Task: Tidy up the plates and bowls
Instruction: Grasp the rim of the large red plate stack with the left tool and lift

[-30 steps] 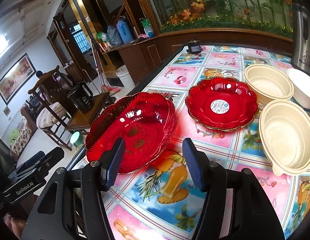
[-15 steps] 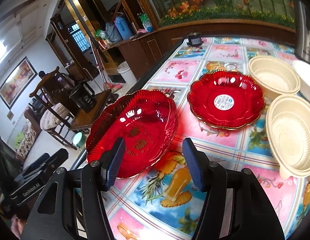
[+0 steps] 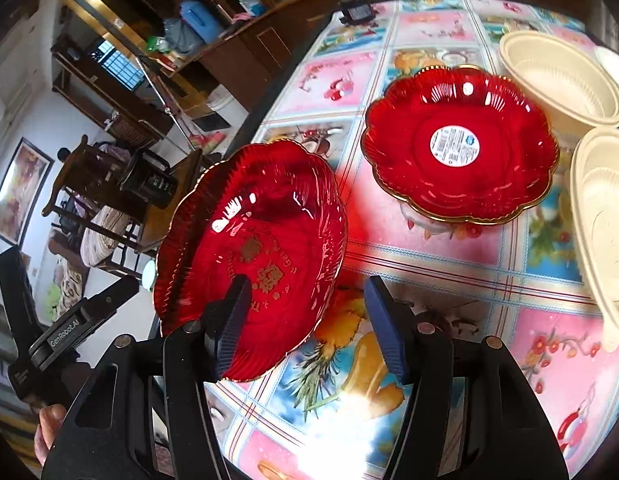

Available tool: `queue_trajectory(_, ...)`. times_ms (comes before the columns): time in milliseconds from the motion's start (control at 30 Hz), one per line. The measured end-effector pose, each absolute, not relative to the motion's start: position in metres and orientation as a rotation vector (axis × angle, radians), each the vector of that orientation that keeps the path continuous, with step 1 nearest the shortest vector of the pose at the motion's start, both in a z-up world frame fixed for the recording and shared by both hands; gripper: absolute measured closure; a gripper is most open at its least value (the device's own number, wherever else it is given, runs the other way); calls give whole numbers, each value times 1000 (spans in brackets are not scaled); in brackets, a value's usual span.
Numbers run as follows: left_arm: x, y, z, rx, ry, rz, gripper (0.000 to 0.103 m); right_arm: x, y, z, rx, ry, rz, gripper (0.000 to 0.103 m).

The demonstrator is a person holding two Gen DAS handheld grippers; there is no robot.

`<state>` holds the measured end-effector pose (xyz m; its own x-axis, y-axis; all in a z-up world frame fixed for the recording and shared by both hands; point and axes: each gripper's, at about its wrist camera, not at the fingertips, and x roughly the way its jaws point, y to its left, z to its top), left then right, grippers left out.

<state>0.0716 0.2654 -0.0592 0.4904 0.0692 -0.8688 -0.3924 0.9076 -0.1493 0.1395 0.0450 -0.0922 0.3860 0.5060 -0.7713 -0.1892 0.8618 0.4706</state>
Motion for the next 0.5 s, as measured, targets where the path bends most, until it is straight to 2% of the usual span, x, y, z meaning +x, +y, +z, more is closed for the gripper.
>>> queue_trajectory(200,86,265,-78,-384,1113,242,2,153,50,-103,379,1122,436,43)
queue_trajectory(333,90,262,-84,-388,1153,203,15,161,53,-111,385,1153,431,43)
queue_trajectory(367,91,262,-84,-388,1159,200,28,163,55,-113,390,1160,433,43)
queue_trajectory(400,90,262,-83,-379,1152,213,36,164,56,-115,393,1166,434,43)
queue_trajectory(467,93,263,-81,-382,1136,212,51,168,60,-121,403,1183,436,50)
queue_trajectory(500,92,265,-80,-387,1131,211,60,169,61,-124,415,1199,444,60)
